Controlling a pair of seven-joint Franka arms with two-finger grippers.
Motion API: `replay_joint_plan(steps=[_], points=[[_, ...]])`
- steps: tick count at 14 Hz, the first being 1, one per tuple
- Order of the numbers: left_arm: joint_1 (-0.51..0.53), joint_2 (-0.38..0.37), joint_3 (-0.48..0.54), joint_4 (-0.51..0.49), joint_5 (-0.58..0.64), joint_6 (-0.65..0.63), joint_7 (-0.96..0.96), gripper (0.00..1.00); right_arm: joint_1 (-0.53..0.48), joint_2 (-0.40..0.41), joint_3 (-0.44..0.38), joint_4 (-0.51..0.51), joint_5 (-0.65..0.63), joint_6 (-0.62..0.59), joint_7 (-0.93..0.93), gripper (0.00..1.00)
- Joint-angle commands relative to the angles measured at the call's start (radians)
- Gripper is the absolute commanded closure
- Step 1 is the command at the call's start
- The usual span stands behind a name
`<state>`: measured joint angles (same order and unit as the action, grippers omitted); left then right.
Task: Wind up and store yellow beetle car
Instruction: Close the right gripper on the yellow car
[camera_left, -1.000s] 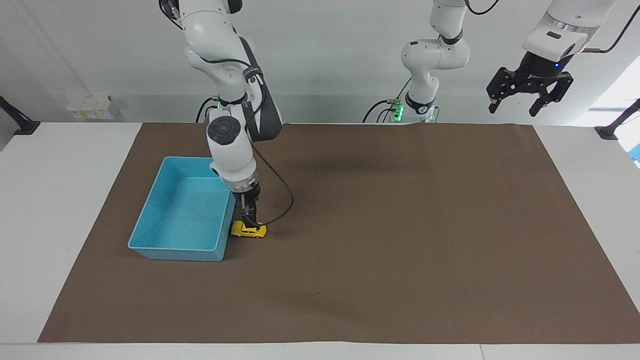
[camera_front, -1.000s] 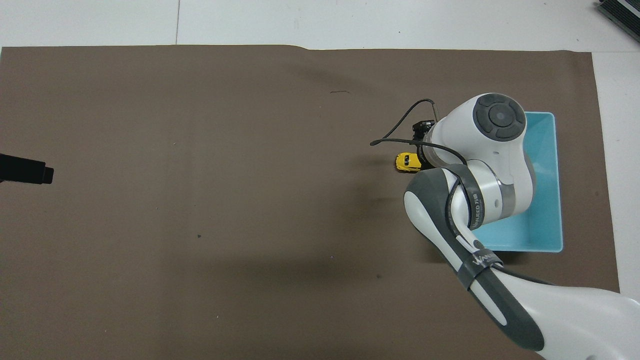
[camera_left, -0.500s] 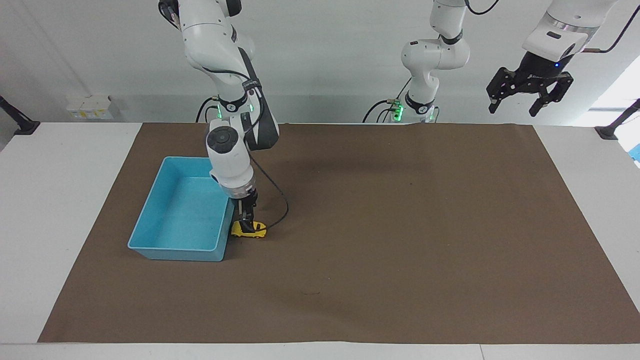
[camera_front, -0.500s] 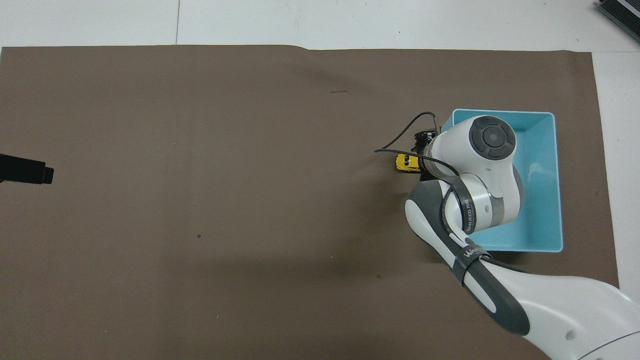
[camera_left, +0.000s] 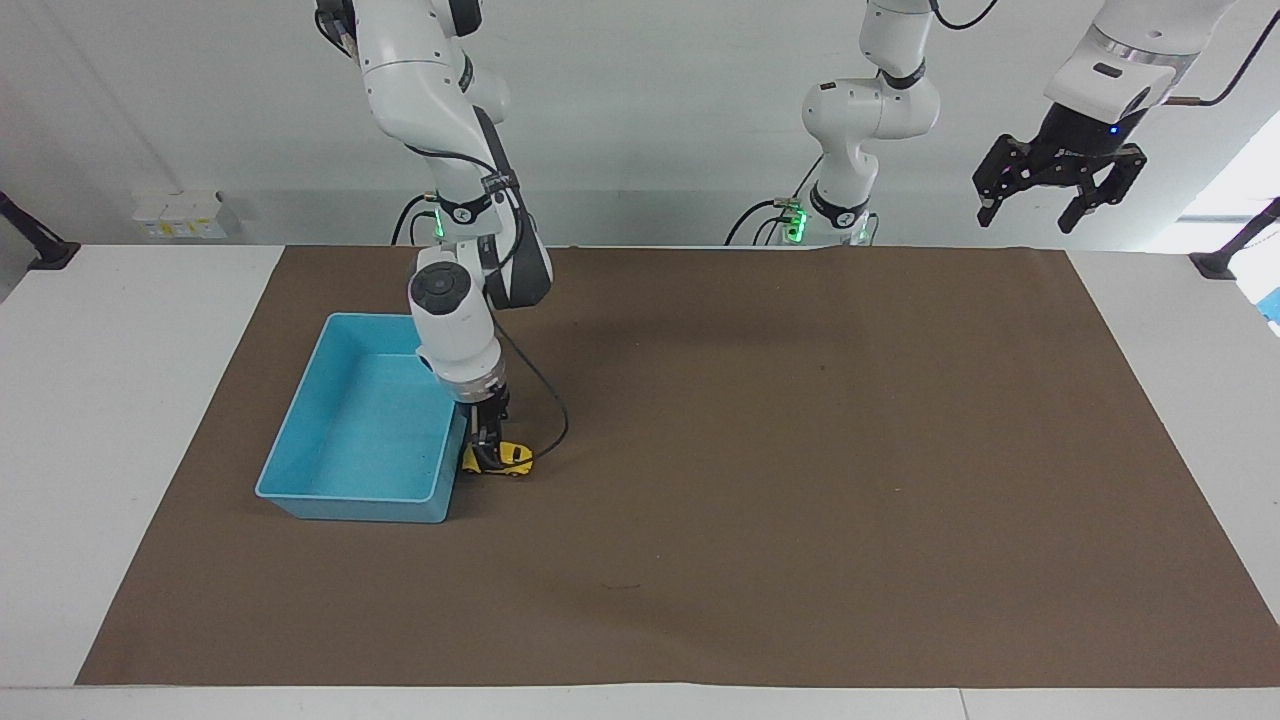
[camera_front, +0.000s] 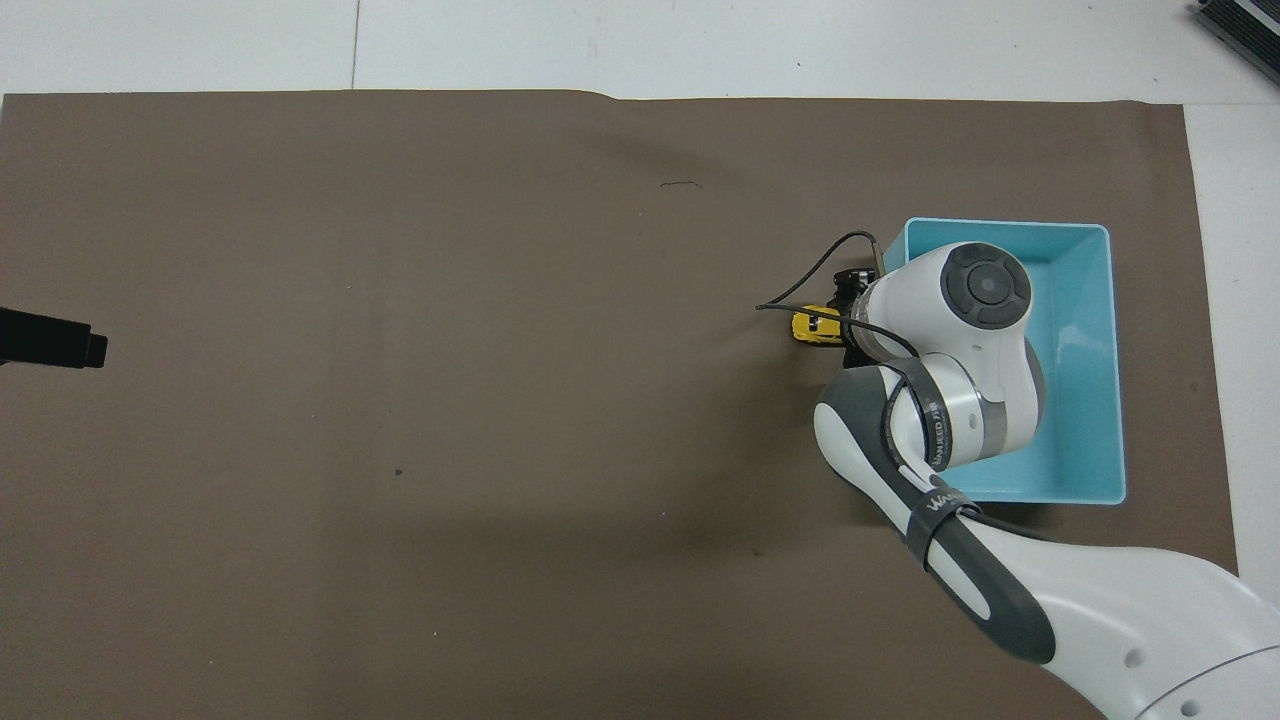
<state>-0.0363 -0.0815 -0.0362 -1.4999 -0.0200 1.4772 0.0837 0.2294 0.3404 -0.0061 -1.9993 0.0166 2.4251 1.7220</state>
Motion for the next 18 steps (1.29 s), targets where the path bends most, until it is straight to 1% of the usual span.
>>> replay_joint_plan(steps=[1, 2, 8, 10, 15, 18], points=[[0.007, -0.015, -0.002, -0.011, -0.005, -0.011, 0.001, 0.00, -0.010, -0.003, 0.009, -0.016, -0.020, 0.020, -0.021, 0.81], [0.007, -0.017, -0.002, -0.013, -0.005, -0.011, 0.001, 0.00, -0.010, -0.001, 0.009, -0.015, -0.021, 0.020, -0.018, 1.00], [0.007, -0.017, -0.002, -0.013, -0.005, -0.011, 0.001, 0.00, 0.001, 0.003, 0.009, 0.016, -0.023, 0.003, -0.016, 1.00], [0.007, -0.015, -0.002, -0.011, -0.005, -0.011, 0.001, 0.00, 0.002, 0.000, 0.011, 0.040, -0.023, -0.032, -0.019, 1.00], [0.007, -0.015, -0.002, -0.011, -0.005, -0.011, 0.001, 0.00, 0.004, -0.026, 0.011, 0.063, -0.023, -0.077, -0.027, 1.00], [0.007, -0.015, -0.002, -0.013, -0.005, -0.011, 0.001, 0.00, 0.004, -0.047, 0.014, 0.065, -0.021, -0.080, -0.041, 1.00]])
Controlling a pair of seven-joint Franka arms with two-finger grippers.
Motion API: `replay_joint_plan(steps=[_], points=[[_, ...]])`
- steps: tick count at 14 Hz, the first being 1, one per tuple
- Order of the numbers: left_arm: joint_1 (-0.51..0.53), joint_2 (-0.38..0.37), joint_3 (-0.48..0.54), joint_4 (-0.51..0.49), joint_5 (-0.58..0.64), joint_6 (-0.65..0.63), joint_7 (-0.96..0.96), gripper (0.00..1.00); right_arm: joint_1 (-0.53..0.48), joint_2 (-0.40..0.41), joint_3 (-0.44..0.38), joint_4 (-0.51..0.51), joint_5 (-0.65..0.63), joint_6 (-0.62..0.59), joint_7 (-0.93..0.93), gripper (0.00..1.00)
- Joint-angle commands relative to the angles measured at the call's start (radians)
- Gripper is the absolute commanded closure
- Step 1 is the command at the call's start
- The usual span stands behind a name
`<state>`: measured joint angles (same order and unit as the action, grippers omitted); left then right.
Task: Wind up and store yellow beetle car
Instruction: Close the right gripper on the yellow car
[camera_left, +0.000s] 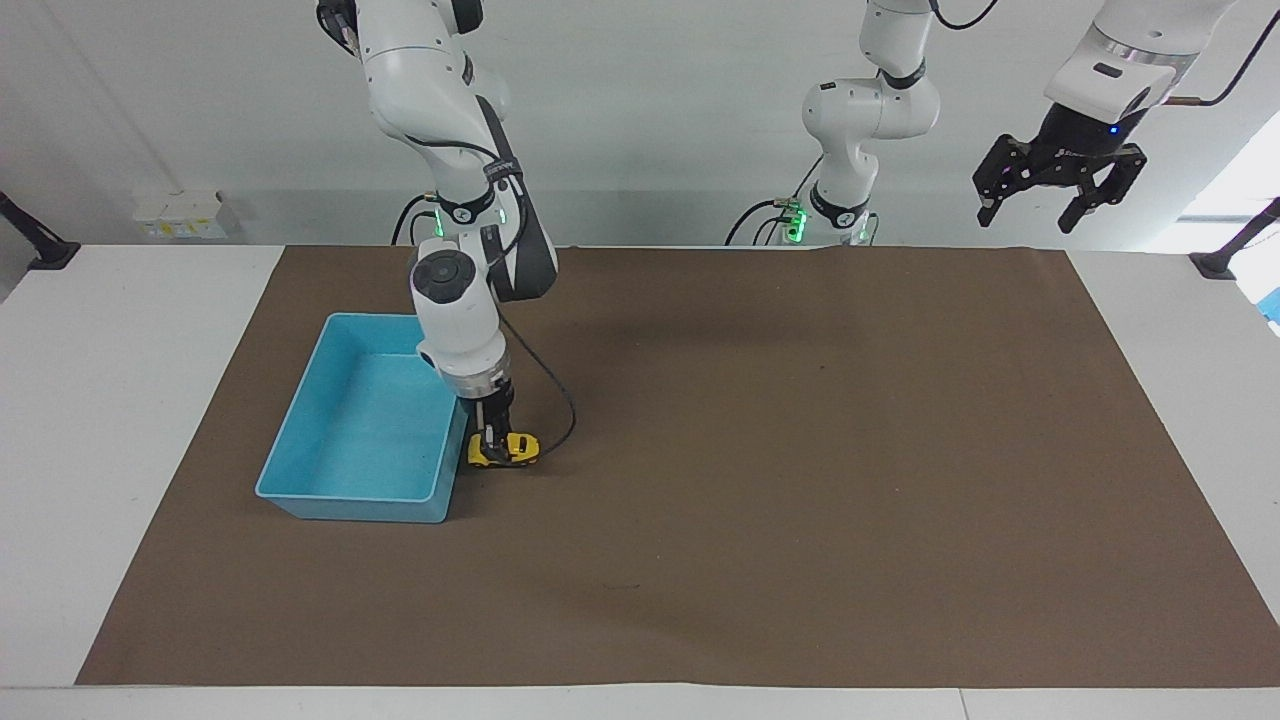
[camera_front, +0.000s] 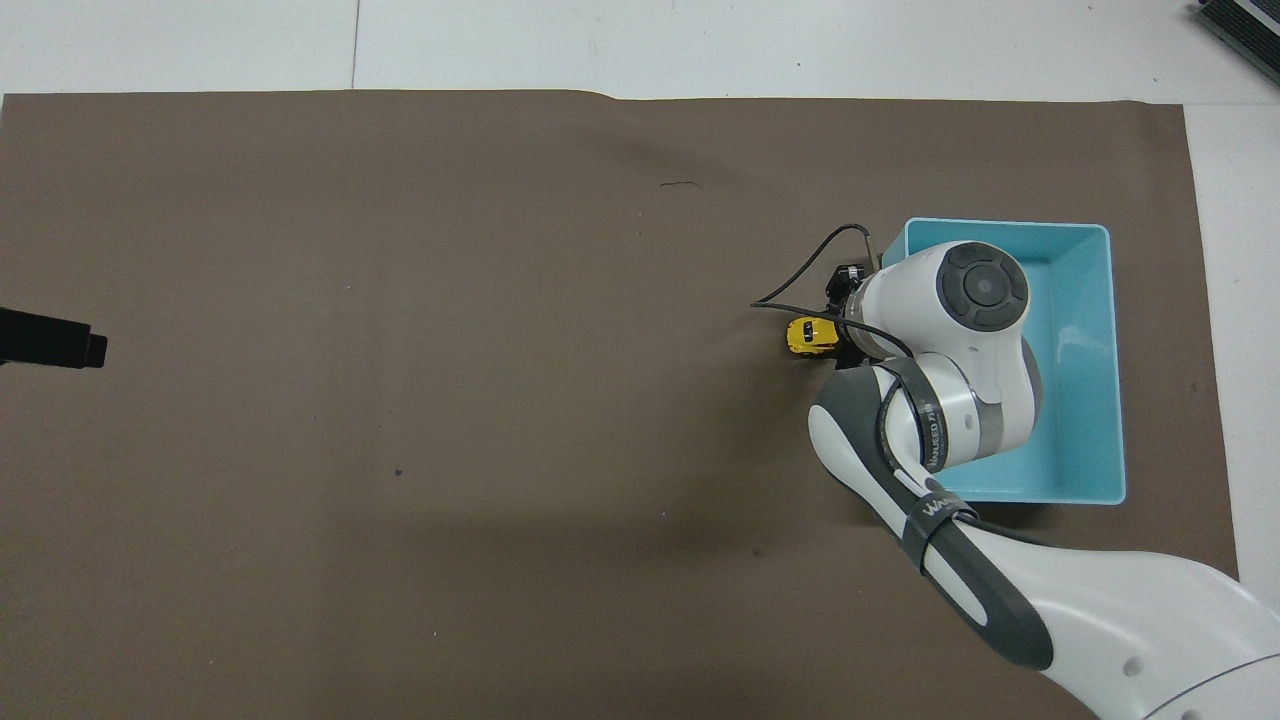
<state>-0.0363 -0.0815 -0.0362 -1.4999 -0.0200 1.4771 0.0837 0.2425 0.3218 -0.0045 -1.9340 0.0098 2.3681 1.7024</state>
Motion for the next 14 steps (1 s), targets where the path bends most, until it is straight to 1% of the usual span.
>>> replay_joint_plan(steps=[1, 4, 8, 12, 14], points=[[0.007, -0.015, -0.002, -0.013, -0.005, -0.011, 0.001, 0.00, -0.008, -0.041, 0.012, -0.002, -0.013, -0.023, -0.021, 1.00], [0.007, -0.015, -0.002, -0.011, -0.005, -0.011, 0.001, 0.00, -0.005, -0.070, 0.018, 0.010, 0.004, -0.053, -0.041, 1.00], [0.007, -0.017, -0.002, -0.013, -0.005, -0.011, 0.001, 0.00, -0.005, -0.105, 0.034, 0.061, 0.004, -0.147, -0.079, 1.00], [0.007, -0.015, -0.002, -0.013, -0.005, -0.011, 0.001, 0.00, -0.011, -0.174, 0.034, 0.073, 0.006, -0.240, -0.280, 1.00], [0.007, -0.015, -0.002, -0.013, -0.005, -0.011, 0.001, 0.00, -0.019, -0.191, 0.034, 0.073, 0.027, -0.280, -0.407, 1.00]])
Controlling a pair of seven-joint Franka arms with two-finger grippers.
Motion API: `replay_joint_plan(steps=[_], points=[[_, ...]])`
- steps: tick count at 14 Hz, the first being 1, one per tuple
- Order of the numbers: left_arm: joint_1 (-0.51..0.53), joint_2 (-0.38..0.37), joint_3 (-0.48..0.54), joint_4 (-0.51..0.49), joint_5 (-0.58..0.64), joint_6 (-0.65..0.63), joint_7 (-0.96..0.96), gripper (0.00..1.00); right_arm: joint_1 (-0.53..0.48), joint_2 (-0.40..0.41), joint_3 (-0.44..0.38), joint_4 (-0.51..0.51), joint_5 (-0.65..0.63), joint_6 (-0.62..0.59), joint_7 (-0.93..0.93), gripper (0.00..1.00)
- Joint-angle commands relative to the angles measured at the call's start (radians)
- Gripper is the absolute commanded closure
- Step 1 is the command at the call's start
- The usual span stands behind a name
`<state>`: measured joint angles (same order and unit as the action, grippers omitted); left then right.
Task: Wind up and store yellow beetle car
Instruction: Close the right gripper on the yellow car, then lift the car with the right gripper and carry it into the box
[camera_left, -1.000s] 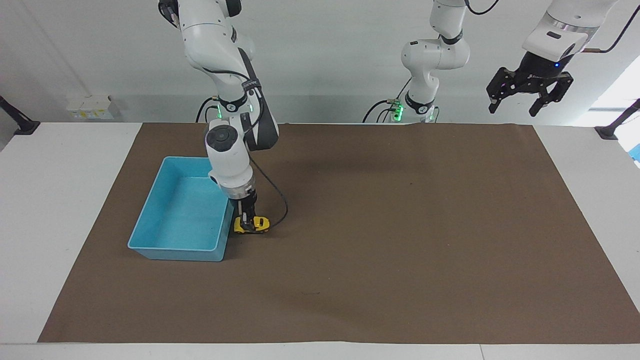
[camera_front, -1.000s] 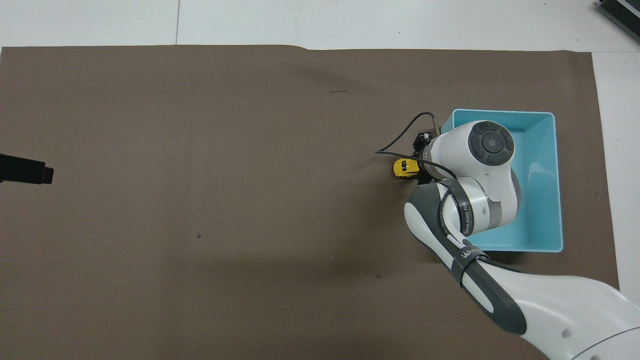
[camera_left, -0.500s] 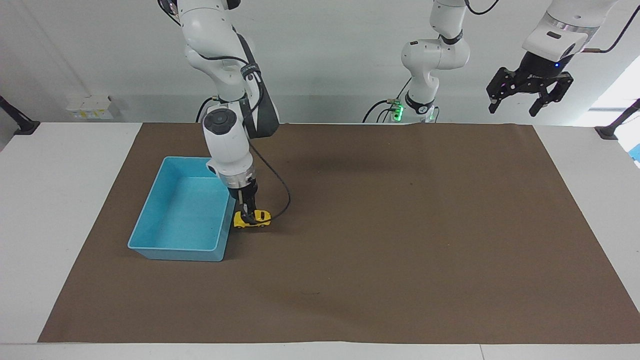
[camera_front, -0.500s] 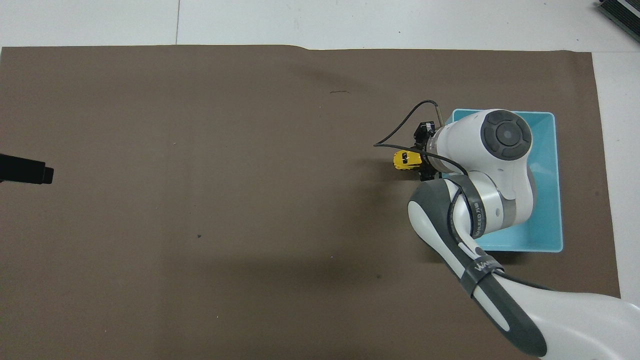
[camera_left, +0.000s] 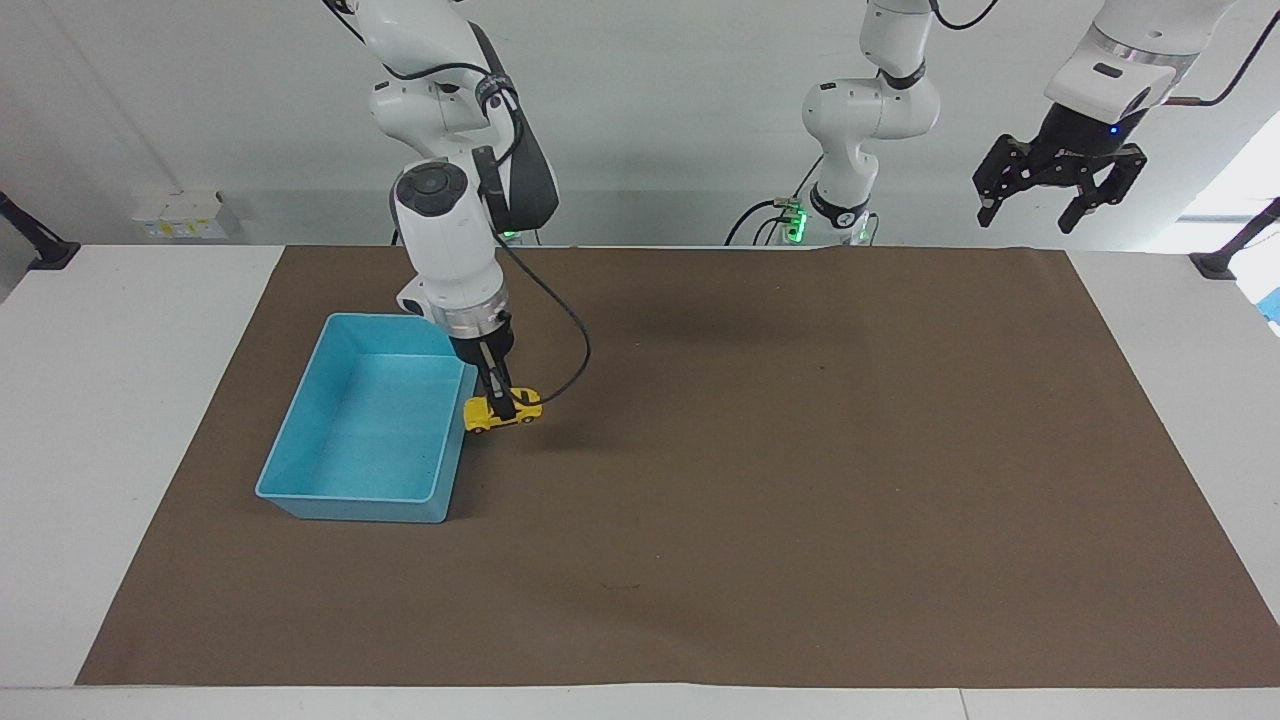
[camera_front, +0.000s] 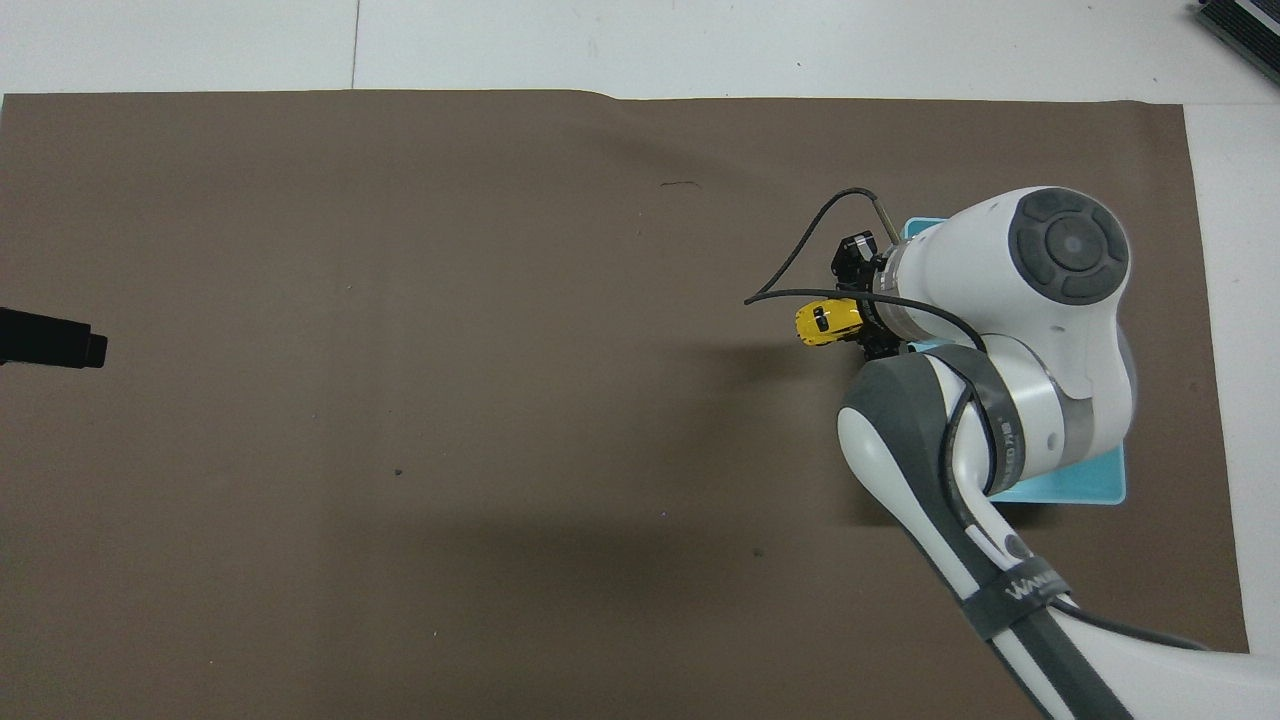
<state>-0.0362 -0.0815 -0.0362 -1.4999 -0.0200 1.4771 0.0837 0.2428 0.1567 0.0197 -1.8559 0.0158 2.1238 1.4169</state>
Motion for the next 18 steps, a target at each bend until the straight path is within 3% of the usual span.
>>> replay_joint_plan(steps=[1, 9, 14, 18], points=[[0.007, -0.017, -0.002, -0.011, -0.005, -0.011, 0.001, 0.00, -0.022, -0.034, 0.006, -0.005, 0.045, -0.047, -0.184, 1.00], [0.007, -0.015, -0.002, -0.011, -0.005, -0.011, 0.001, 0.00, -0.071, -0.107, -0.004, -0.005, 0.087, -0.191, -0.687, 1.00], [0.007, -0.015, -0.002, -0.013, -0.005, -0.011, 0.001, 0.00, -0.177, -0.124, -0.006, -0.008, 0.087, -0.251, -1.141, 1.00], [0.007, -0.015, -0.002, -0.011, -0.005, -0.011, 0.001, 0.00, -0.276, -0.124, -0.007, -0.014, 0.075, -0.251, -1.378, 1.00]])
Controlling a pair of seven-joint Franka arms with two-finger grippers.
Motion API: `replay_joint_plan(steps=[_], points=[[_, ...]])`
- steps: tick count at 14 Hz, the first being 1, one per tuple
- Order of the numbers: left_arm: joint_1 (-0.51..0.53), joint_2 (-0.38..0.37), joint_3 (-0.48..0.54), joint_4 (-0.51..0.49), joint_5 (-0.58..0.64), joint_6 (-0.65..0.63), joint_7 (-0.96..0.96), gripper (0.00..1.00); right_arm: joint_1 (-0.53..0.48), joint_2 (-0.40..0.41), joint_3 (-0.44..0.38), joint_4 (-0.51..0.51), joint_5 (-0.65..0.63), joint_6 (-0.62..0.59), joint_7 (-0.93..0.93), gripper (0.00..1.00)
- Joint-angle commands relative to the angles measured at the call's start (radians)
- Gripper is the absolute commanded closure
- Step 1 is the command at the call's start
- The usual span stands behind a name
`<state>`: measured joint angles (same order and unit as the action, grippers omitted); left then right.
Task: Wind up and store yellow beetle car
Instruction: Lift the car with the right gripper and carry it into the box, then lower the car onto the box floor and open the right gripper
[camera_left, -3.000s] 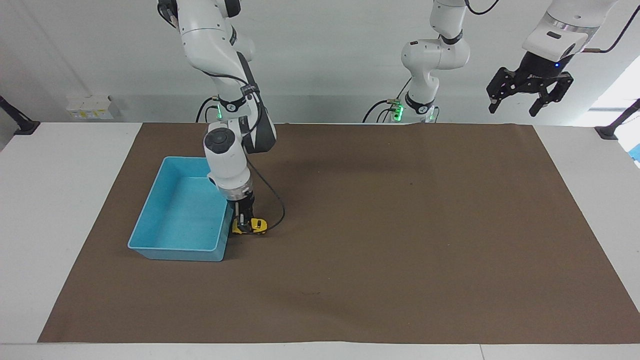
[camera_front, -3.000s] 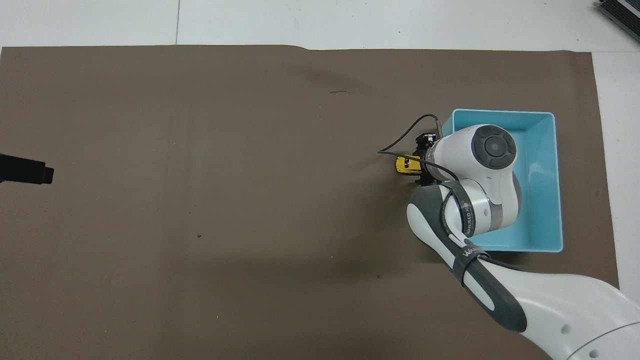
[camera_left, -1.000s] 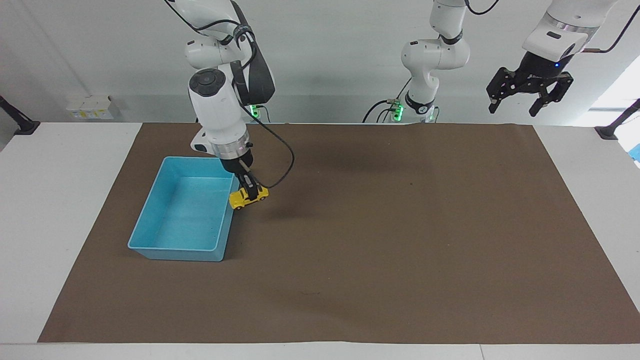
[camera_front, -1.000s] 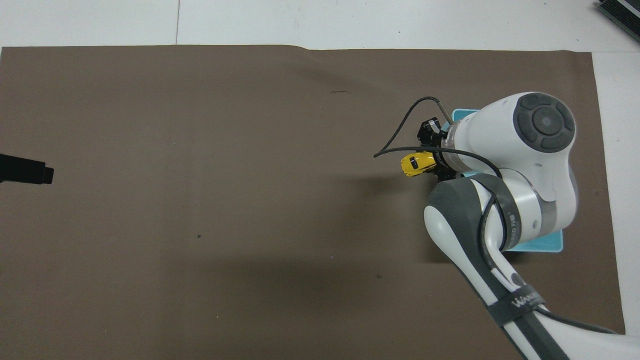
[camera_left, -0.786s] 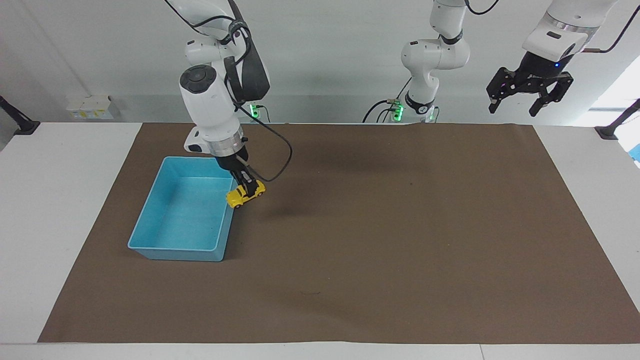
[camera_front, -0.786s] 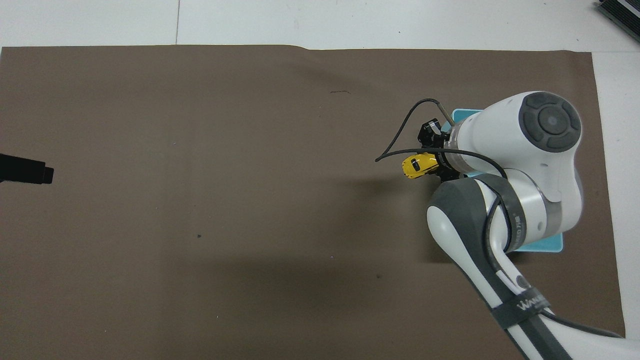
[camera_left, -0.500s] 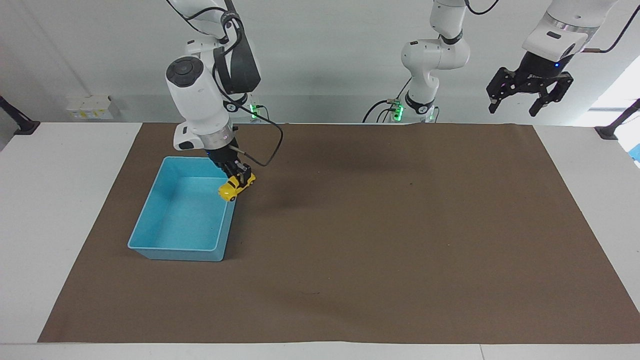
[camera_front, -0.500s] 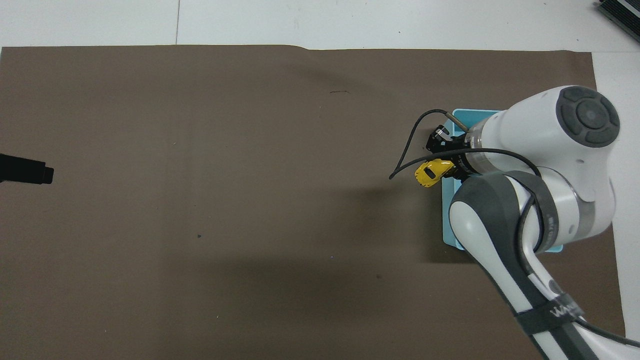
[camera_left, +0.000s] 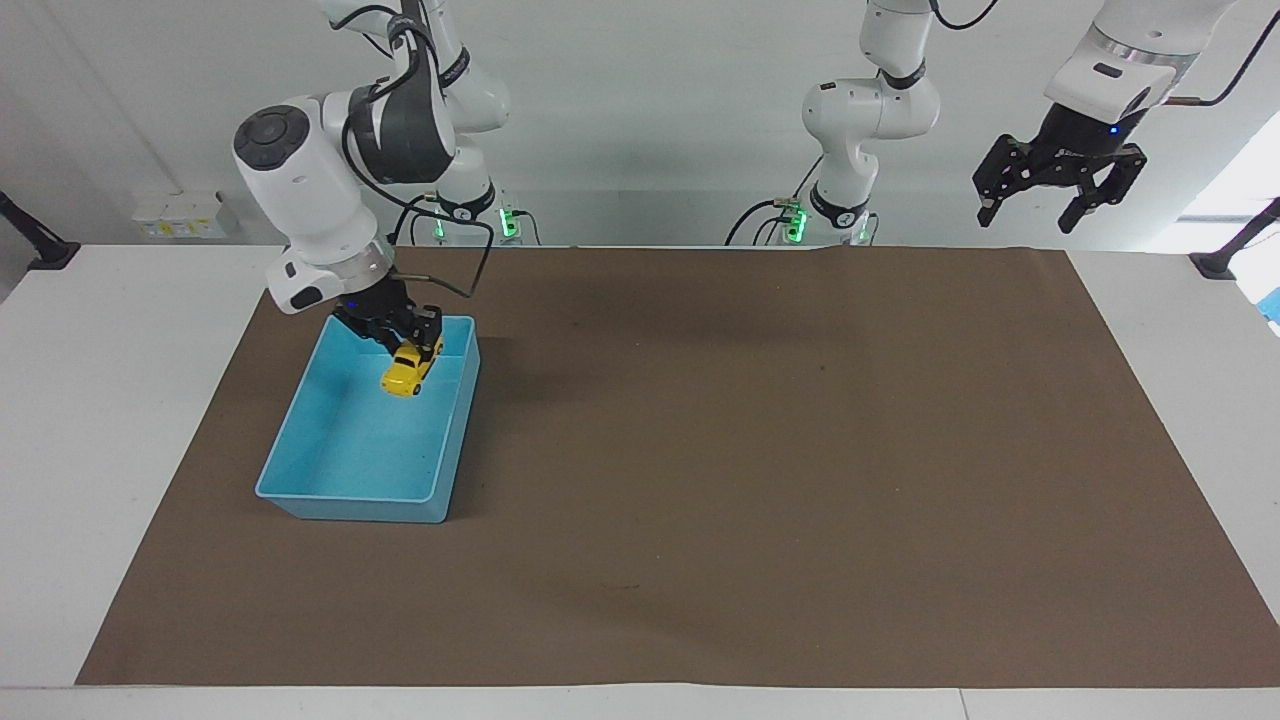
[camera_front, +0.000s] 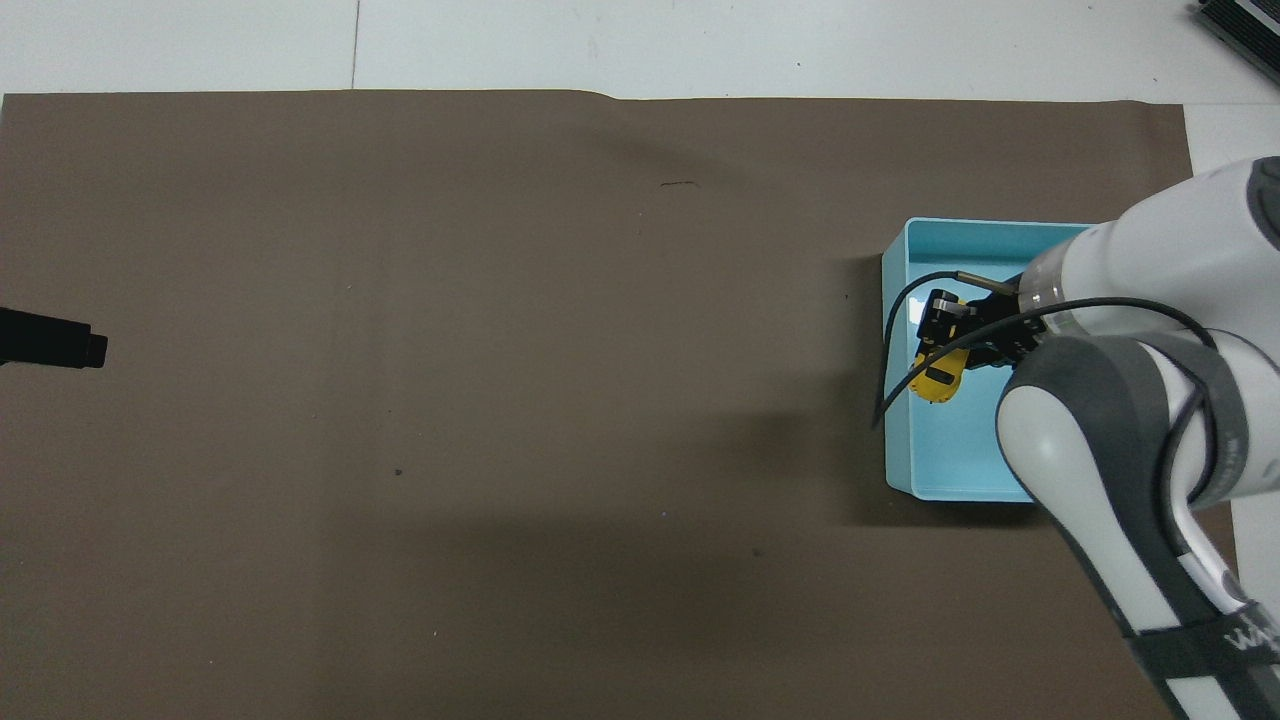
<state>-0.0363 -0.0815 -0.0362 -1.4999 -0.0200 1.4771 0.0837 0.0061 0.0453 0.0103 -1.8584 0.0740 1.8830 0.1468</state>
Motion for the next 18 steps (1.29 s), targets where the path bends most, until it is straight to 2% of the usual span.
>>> replay_joint_plan(steps=[1, 5, 11, 18], points=[[0.007, -0.015, -0.002, -0.011, -0.005, -0.011, 0.001, 0.00, -0.063, -0.013, 0.002, -0.012, 0.012, -0.010, -0.148, 1.00], [0.007, -0.015, -0.002, -0.011, -0.005, -0.011, 0.001, 0.00, -0.130, -0.018, 0.002, -0.019, 0.009, -0.010, -0.291, 1.00], [0.007, -0.015, -0.002, -0.011, -0.005, -0.011, 0.001, 0.00, -0.133, -0.038, 0.003, -0.074, 0.020, 0.013, -0.306, 1.00], [0.007, -0.015, -0.002, -0.011, -0.005, -0.011, 0.001, 0.00, -0.129, -0.015, 0.005, -0.176, 0.029, 0.154, -0.315, 1.00]])
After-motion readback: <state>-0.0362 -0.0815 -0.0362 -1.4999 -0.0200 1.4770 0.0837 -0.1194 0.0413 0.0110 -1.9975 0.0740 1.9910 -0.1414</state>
